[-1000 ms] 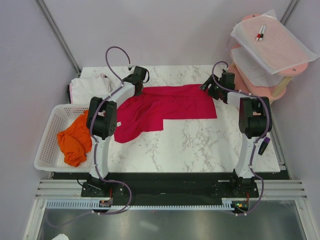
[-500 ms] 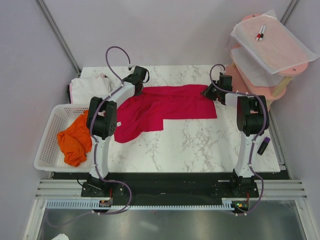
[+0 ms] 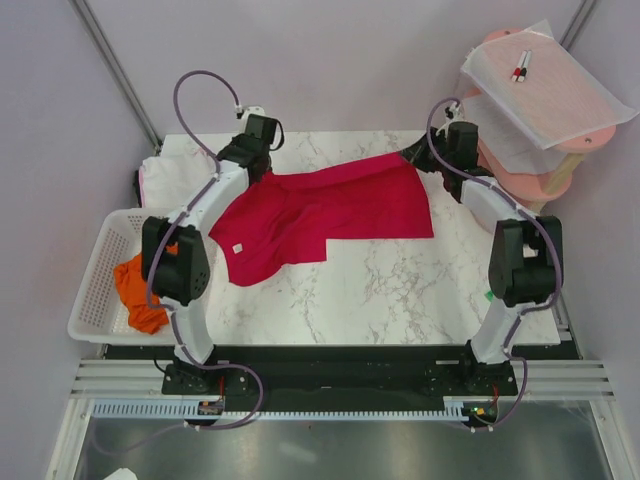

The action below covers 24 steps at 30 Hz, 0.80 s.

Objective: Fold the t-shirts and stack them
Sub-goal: Flatten out the tshirt

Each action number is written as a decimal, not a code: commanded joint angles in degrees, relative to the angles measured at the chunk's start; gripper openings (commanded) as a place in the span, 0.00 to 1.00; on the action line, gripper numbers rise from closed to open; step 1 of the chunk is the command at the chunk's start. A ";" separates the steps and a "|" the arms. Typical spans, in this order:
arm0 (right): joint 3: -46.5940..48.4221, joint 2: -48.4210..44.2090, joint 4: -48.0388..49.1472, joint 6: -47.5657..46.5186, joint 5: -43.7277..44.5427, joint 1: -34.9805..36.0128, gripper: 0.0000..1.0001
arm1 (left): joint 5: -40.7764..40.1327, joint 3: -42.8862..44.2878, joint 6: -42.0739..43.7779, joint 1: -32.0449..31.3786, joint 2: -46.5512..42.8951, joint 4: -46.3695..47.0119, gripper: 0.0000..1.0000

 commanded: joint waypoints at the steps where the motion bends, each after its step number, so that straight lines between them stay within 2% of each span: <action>1: -2.47 -14.65 -2.41 -3.89 -1.67 1.99 0.00 | 0.30 -4.61 0.61 0.04 -13.59 0.40 0.02; 5: -5.81 -26.18 -8.45 -7.75 -0.09 4.01 0.00 | 0.75 -12.27 -0.36 -0.93 -25.37 0.31 0.02; 9: -10.72 -41.53 -12.43 -9.69 2.11 6.03 0.00 | 0.31 -19.73 -0.88 -2.50 -42.30 0.23 0.02; 12: -13.10 -51.55 -15.59 -10.04 2.20 6.21 0.00 | 2.15 -21.16 -1.06 -3.30 -49.98 -0.74 0.02; 16: -13.55 -62.13 -20.16 -10.40 2.11 6.21 0.00 | 7.85 -19.23 -1.06 -3.74 -60.43 -4.78 0.02; 19: -12.41 -68.38 -23.76 -9.61 0.98 6.21 0.00 | 11.46 -15.89 -0.80 -3.83 -63.79 -8.47 0.02; 24: -8.64 -74.18 -26.58 -9.17 1.41 6.21 0.00 | 12.96 -6.95 -0.01 -3.83 -67.32 -13.56 0.02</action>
